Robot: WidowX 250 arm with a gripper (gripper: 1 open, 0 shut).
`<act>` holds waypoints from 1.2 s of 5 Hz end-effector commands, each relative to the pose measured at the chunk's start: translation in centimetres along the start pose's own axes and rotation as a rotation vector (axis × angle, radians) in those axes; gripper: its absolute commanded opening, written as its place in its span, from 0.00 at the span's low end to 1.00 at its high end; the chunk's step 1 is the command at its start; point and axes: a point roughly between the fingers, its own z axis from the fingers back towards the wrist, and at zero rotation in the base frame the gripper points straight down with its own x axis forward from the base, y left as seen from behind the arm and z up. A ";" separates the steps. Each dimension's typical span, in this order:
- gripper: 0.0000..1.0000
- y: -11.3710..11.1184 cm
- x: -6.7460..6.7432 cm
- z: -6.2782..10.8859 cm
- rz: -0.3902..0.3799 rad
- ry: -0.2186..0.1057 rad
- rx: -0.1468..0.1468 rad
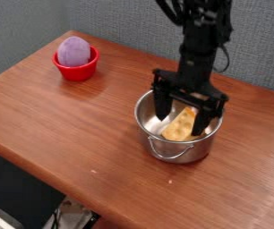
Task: Remove the yellow object from the metal pot
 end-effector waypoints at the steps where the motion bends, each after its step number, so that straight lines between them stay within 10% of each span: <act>1: 1.00 -0.1 0.3 -0.2 -0.016 -0.007 0.013; 2: 0.00 0.0 0.5 -0.9 -0.014 0.007 0.015; 6: 0.00 2.0 0.4 3.1 0.024 -0.070 -0.019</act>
